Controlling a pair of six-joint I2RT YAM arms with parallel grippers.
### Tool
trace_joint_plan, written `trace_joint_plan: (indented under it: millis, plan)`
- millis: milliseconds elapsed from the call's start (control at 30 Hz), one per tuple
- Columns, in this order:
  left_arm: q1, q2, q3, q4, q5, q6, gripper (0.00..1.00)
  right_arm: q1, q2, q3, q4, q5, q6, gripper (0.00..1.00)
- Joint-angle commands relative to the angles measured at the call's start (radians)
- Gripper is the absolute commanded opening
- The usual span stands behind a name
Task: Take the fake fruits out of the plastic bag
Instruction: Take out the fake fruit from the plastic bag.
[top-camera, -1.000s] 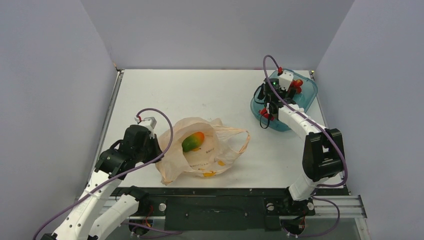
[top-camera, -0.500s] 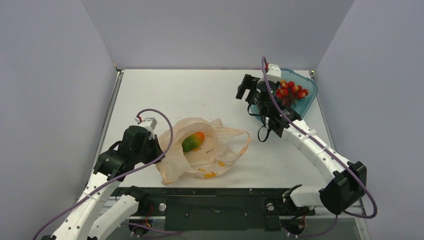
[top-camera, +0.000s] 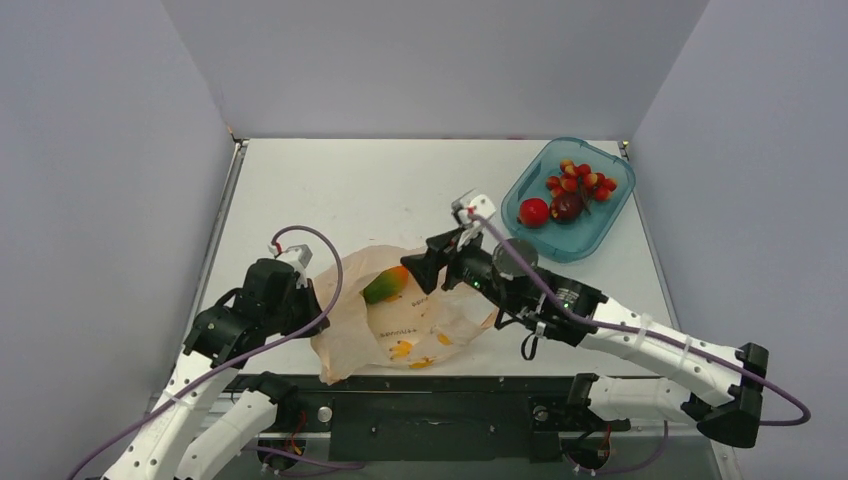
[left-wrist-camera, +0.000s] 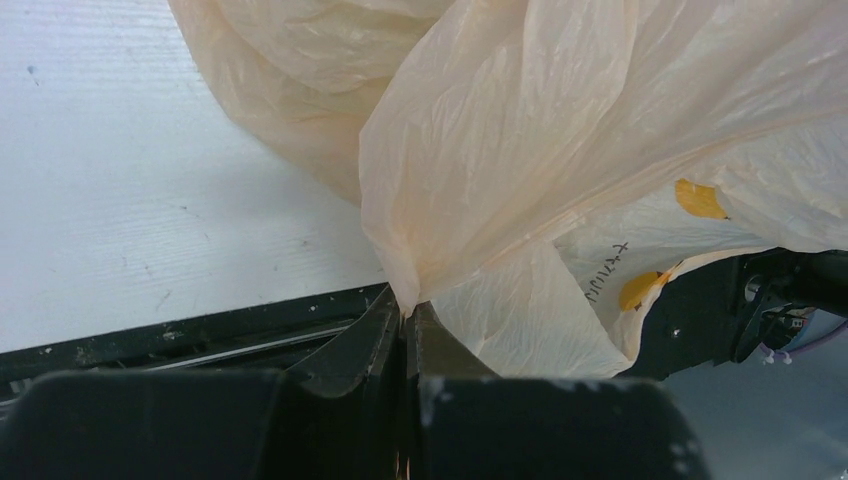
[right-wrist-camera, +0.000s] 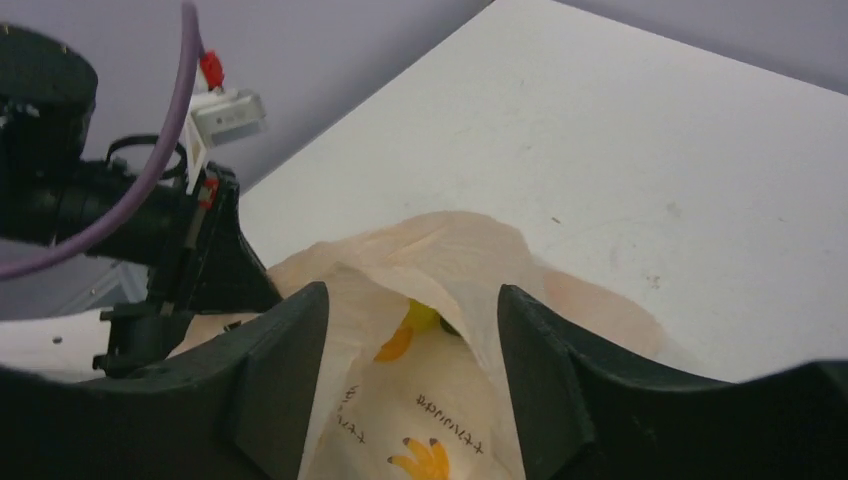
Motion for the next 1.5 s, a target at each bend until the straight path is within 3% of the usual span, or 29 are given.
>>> trace_joint_plan:
  millis: [0, 100, 300, 600, 733, 1133, 1367, 1467]
  plan:
    - [-0.004, -0.044, -0.02, -0.042, -0.002, -0.038, 0.0, 0.162, 0.054, -0.099, 0.089, 0.054, -0.087, 0.54]
    - [-0.004, -0.05, -0.032, -0.046, 0.002, -0.046, 0.0, 0.239, 0.136, -0.143, 0.152, 0.165, -0.125, 0.5]
    - [-0.004, -0.05, -0.049, -0.035, 0.01, -0.061, 0.0, 0.251, 0.279, -0.209, 0.292, 0.25, -0.087, 0.33]
    - [-0.004, -0.042, -0.068, 0.055, 0.051, -0.099, 0.0, 0.189, 0.451, -0.213, 0.39, 0.349, 0.139, 0.35]
    - [-0.004, -0.025, -0.065, 0.082, 0.063, -0.102, 0.0, 0.162, 0.527, -0.164, 0.394, 0.4, 0.241, 0.41]
    - [-0.009, 0.016, -0.043, 0.105, 0.081, -0.098, 0.0, 0.089, 0.722, 0.0, 0.328, 0.445, 0.457, 0.79]
    - [-0.019, 0.022, -0.054, 0.126, 0.095, -0.109, 0.0, 0.066, 0.884, 0.115, 0.326, 0.474, 0.523, 0.88]
    - [-0.025, 0.027, -0.058, 0.125, 0.101, -0.112, 0.0, 0.063, 0.976, 0.192, 0.383, 0.453, 0.456, 0.88]
